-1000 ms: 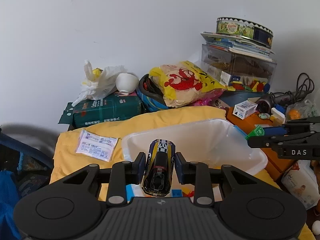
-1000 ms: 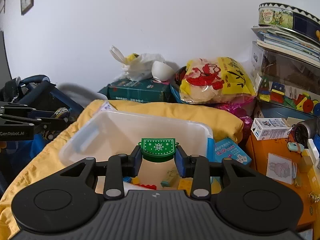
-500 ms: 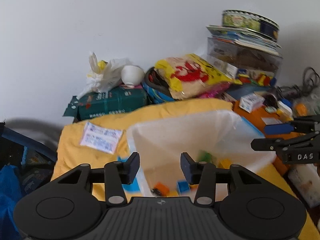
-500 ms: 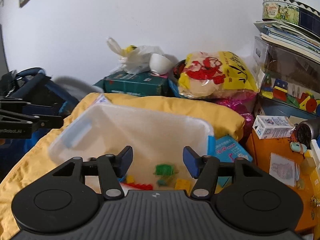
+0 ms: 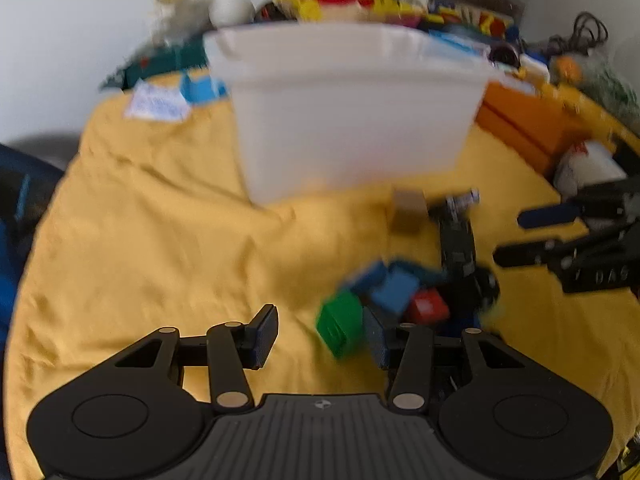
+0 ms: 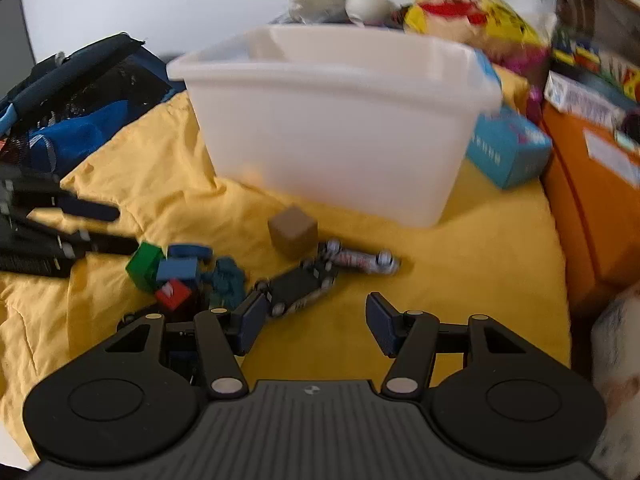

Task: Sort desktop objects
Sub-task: 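Grasp the green Duplo brick with the left tool while the right tool grasps the white race car, then carry the green brick and white car over the bin and open both tools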

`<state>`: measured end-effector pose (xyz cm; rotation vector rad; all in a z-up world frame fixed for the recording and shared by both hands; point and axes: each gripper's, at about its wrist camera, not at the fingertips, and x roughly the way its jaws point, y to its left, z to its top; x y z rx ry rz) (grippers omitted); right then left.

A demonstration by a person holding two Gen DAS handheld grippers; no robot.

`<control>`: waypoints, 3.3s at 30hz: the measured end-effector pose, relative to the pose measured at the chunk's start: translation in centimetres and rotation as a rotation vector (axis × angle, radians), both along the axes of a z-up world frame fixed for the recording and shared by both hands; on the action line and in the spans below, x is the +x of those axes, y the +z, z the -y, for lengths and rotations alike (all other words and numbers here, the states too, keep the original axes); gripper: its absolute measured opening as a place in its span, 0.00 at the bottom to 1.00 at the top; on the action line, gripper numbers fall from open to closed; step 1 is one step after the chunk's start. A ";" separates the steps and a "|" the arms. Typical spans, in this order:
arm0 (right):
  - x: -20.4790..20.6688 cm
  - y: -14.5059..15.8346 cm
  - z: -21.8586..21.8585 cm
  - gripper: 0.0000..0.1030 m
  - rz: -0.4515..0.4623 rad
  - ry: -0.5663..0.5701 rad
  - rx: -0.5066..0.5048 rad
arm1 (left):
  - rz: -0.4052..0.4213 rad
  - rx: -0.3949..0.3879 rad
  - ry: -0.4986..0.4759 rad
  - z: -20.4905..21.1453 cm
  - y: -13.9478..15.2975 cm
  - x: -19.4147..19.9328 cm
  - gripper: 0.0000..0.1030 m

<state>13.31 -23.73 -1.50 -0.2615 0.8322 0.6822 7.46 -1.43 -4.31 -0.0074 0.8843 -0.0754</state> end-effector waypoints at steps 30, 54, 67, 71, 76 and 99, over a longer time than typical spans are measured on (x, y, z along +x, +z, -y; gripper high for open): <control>3.0 -3.4 -3.9 0.53 -0.060 -0.045 -0.035 | -0.031 -0.036 0.002 -0.1 -2.4 1.1 0.39; 0.7 1.9 -0.5 0.21 0.047 -0.030 0.098 | 0.113 -0.039 0.023 -1.6 2.3 0.9 0.34; 4.1 10.4 -0.2 0.21 0.192 -0.052 0.255 | 0.238 -0.040 0.050 -2.3 10.1 3.8 0.34; 6.0 11.6 -0.5 0.21 0.214 -0.060 0.254 | 0.263 -0.037 0.053 -2.3 11.6 6.1 0.34; 8.6 12.0 -1.2 0.21 0.214 -0.069 0.231 | 0.272 -0.030 0.060 -2.2 12.5 9.4 0.34; 9.9 9.0 -0.5 0.55 0.123 -0.110 0.165 | 0.201 0.005 0.067 -3.1 9.4 8.5 0.60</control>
